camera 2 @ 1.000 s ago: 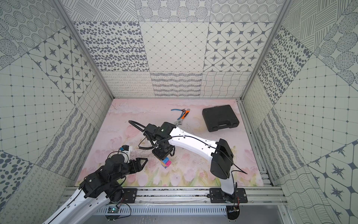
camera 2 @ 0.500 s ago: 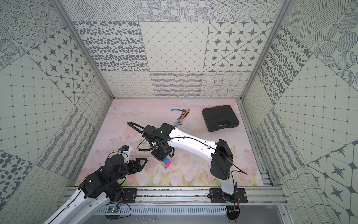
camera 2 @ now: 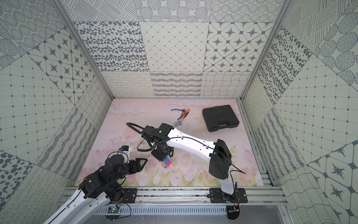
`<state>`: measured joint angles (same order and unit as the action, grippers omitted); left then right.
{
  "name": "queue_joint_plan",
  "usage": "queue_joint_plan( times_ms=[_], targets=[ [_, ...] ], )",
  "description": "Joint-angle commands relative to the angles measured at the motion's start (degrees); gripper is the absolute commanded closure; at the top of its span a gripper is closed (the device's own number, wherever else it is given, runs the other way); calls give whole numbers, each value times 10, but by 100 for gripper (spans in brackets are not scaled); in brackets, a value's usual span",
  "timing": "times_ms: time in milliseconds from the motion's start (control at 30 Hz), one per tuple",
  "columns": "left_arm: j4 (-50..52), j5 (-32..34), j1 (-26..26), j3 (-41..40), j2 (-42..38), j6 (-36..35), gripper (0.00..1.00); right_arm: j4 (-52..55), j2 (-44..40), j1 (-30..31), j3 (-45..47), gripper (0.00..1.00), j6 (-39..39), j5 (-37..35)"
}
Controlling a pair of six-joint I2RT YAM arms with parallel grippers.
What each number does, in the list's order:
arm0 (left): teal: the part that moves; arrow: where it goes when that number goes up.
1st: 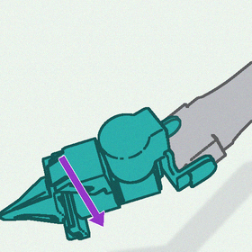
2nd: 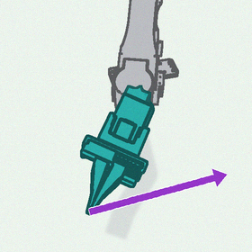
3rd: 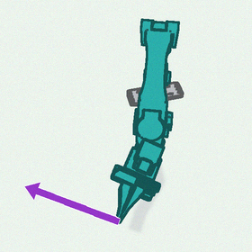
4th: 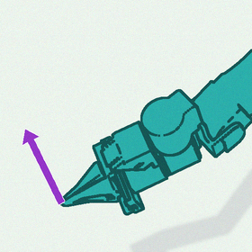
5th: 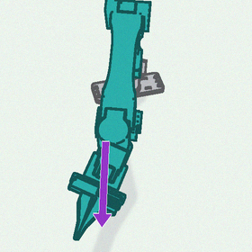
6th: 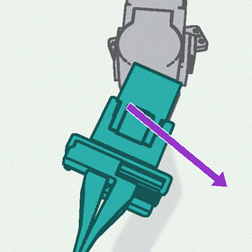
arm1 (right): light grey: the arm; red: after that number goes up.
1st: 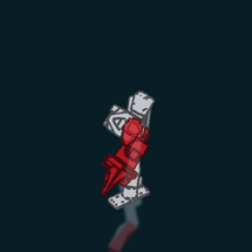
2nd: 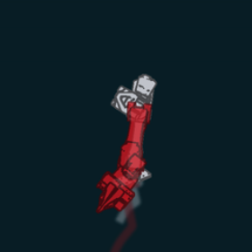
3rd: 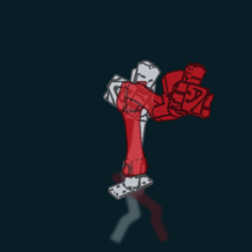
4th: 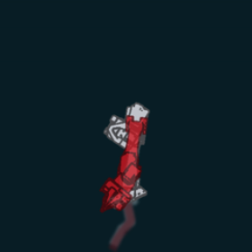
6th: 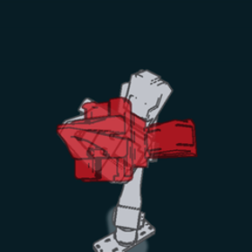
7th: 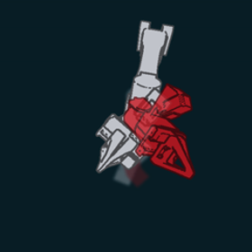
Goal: Assemble a spoon with lego
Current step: Assemble the lego brick with the lego brick.
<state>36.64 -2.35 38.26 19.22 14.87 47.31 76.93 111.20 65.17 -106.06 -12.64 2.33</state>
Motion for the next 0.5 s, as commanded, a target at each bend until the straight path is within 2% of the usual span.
queue_joint_plan(
  times_ms=[0,100,333,467],
  targets=[
    [5,5,0,5,-3,-17,21,32,51,4,19,77,2,0],
    [4,4,0,5,-3,-17,21,30,47,4,10,72,1,-2],
    [3,4,0,7,-4,-17,19,27,27,1,-9,52,-6,-3],
    [5,5,0,7,-8,-16,18,15,11,-4,4,46,-8,10]
  ],
)
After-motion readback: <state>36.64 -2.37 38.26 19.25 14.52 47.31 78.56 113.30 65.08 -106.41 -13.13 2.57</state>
